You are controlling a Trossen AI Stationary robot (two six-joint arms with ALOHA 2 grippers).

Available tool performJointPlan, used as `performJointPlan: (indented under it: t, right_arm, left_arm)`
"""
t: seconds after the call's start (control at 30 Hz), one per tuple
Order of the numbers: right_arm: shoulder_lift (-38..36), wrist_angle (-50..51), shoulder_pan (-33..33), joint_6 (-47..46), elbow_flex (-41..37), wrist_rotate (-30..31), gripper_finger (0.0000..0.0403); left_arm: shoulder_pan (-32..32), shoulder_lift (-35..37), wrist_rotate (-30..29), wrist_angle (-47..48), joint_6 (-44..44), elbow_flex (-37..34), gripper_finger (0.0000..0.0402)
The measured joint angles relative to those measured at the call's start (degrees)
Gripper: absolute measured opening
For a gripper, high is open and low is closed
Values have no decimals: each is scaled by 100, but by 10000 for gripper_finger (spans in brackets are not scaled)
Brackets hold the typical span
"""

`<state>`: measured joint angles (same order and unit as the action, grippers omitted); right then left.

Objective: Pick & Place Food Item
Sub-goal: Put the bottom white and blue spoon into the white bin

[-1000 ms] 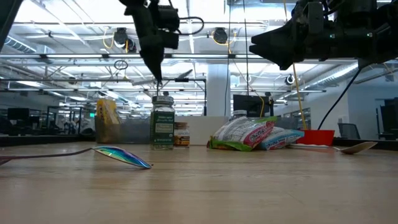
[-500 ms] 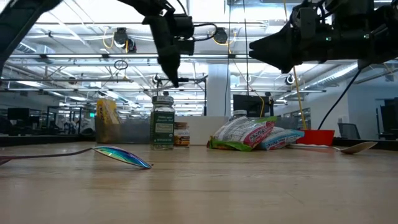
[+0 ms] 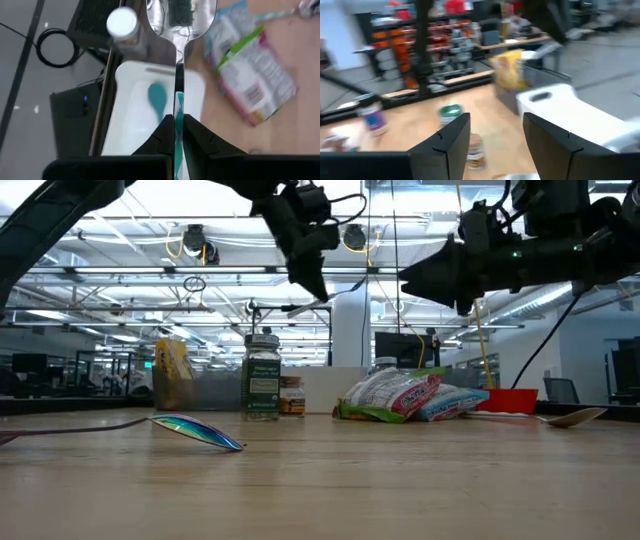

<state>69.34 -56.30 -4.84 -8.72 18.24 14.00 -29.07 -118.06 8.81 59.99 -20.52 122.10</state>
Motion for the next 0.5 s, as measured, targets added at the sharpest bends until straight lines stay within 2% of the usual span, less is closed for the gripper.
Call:
performJointPlan:
  t: [0.07,0.2,0.33,0.5]
  right_arm:
    - [1,79,-2,-124,0,352,176]
    - [2,129,7,-252,-11,862,176]
    - [2,-261,4,-286,-178,865,176]
    - [0,-1413,4,-412,-615,842,174]
  left_arm:
    - [194,0,-224,-108,151,0,14]
    - [734,0,-1170,-167,376,-2,14]
    - [1285,0,-1986,-322,623,-4,14]
    - [1912,0,-2644,-323,825,-7,14]
